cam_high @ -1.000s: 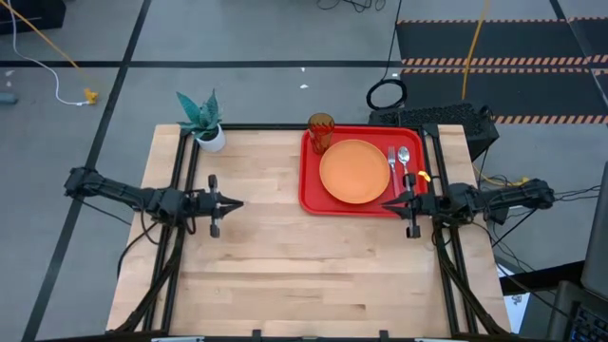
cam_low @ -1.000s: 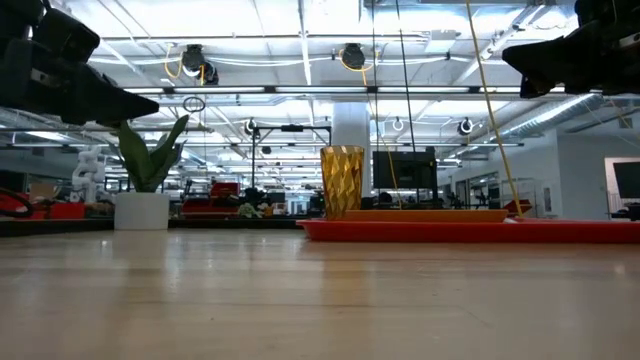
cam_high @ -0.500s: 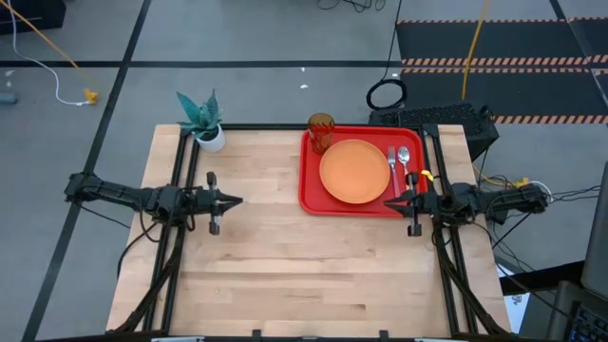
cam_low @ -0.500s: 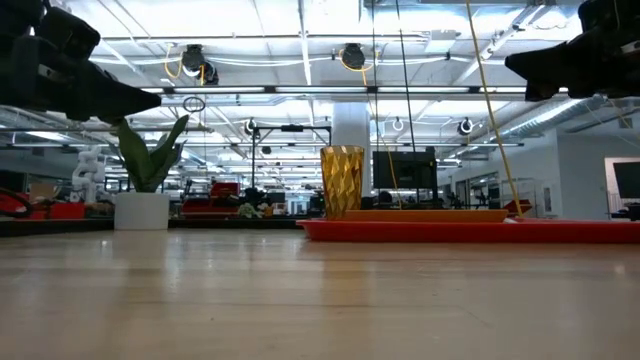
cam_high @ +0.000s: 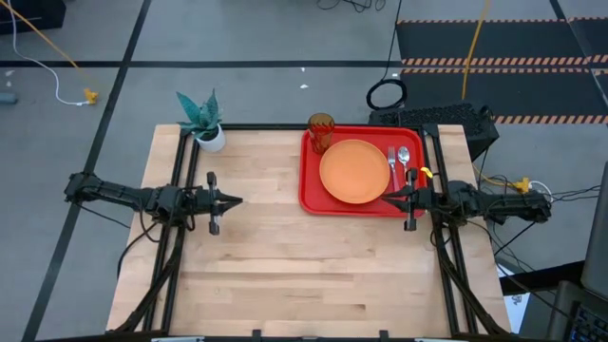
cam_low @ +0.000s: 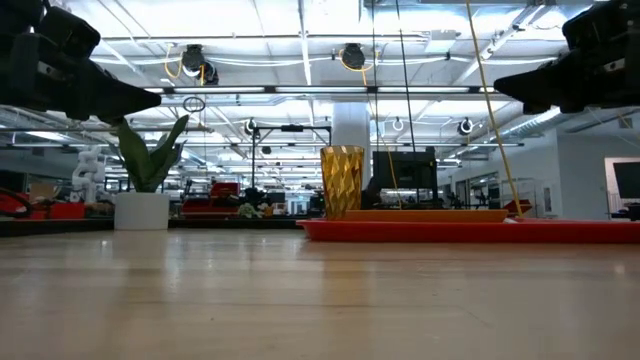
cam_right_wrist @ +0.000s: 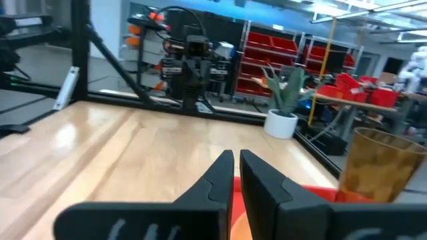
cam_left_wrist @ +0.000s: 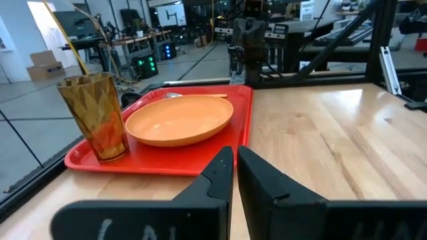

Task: Pick and place plate/cup/fork/spoon on tray
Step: Return to Home Position

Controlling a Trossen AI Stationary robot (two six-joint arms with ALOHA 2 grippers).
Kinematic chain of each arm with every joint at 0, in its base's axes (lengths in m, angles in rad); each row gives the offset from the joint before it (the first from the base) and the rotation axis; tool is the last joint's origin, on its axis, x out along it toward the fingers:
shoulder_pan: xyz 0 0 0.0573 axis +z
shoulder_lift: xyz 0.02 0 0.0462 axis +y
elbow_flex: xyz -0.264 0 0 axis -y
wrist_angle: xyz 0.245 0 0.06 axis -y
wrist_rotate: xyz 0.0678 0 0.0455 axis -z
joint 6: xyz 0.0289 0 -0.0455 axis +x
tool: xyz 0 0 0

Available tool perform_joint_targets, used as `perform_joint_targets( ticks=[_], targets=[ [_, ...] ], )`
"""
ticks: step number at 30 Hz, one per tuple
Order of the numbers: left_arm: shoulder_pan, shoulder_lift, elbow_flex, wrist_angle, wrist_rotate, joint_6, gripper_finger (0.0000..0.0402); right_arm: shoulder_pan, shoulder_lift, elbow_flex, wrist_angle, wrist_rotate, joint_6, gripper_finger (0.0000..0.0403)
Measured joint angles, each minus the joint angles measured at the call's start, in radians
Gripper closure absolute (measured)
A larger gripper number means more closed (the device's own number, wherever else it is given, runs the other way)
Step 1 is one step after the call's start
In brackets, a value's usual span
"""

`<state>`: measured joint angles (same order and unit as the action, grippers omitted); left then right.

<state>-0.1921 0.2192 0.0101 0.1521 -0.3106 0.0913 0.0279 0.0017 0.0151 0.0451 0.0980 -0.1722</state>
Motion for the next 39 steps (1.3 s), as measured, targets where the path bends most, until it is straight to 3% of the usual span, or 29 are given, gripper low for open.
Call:
perform_joint_targets(
  ticks=[9,17,26,39],
  targets=[
    [0.000,0.000,0.000,0.005,0.007,0.002,0.0376,-0.063,0.000,0.000,-0.027,-0.102,-0.006,0.0385],
    [0.000,0.000,0.000,0.001,0.022,0.027,0.0376,-0.080,0.045,0.000,-0.029,-0.103,0.022,0.0385],
    [0.006,-0.045,0.001,-0.043,0.022,0.043,0.0376,-0.081,0.096,0.000,-0.028,-0.103,0.161,0.0385],
    [-0.014,-0.129,0.002,-0.098,0.024,0.000,0.0376,-0.079,0.068,0.000,-0.012,-0.103,0.040,0.0385]
  ],
)
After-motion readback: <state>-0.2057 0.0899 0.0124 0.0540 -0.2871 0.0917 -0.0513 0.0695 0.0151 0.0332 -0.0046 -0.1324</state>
